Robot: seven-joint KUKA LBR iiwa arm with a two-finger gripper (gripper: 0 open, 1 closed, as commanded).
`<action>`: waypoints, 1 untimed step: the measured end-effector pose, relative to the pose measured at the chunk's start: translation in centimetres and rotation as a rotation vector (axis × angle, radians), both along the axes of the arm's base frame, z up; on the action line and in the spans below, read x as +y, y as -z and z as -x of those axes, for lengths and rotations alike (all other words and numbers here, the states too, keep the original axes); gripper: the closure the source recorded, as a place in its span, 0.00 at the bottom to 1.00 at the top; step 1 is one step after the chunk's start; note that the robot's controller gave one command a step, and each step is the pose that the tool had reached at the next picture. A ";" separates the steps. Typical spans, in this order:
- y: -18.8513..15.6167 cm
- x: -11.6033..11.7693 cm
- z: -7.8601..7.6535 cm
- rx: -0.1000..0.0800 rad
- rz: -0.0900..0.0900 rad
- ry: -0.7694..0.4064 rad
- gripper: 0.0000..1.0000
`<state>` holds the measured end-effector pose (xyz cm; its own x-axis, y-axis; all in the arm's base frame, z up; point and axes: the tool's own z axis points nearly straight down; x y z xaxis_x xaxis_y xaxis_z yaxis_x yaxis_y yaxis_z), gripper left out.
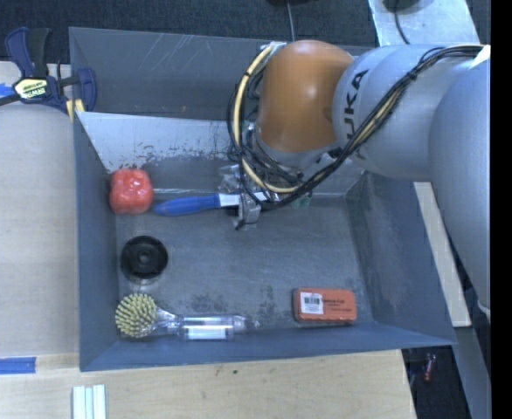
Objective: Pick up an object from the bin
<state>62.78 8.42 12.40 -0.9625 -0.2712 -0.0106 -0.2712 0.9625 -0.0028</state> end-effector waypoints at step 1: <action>-0.8 0.0 0.0 -0.002 0.000 0.000 1.00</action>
Offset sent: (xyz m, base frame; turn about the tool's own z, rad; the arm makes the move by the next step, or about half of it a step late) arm -0.0001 0.0001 0.0070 0.0000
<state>62.79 8.42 13.17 -0.9625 -0.2711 -0.0122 -0.2711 0.9625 -0.0033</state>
